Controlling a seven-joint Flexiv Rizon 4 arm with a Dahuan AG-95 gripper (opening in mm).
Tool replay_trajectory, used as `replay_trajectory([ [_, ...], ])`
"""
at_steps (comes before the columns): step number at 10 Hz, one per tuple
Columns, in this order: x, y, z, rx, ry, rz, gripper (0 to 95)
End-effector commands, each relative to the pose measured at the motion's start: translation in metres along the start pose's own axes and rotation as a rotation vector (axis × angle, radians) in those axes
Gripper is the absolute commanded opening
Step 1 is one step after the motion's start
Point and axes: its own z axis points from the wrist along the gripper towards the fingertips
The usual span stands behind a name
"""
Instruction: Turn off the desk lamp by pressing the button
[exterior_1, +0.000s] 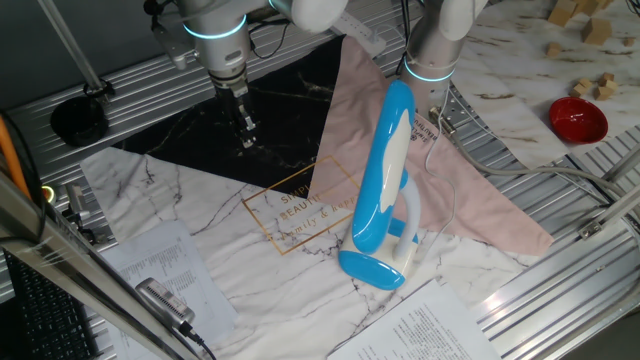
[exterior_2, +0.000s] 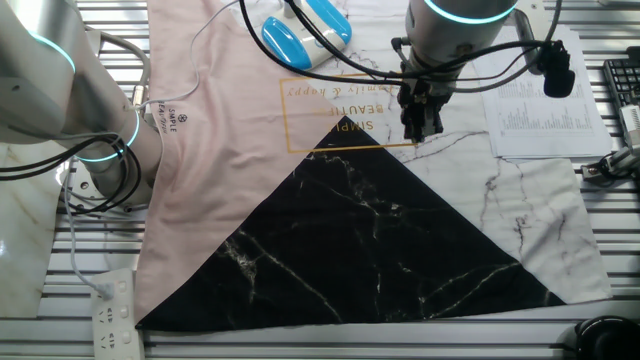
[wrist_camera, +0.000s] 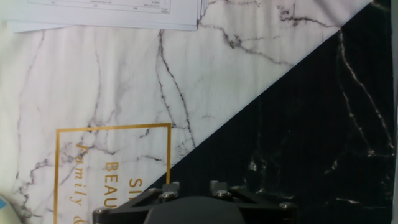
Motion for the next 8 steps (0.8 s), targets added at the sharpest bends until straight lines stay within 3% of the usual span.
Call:
replay_trajectory([
  [1, 0.0006, -0.0005, -0.0002, 0.014, 0.000, 0.007, 0.0],
  [8, 0.0006, -0.0005, -0.0002, 0.022, 0.002, 0.005, 0.0],
])
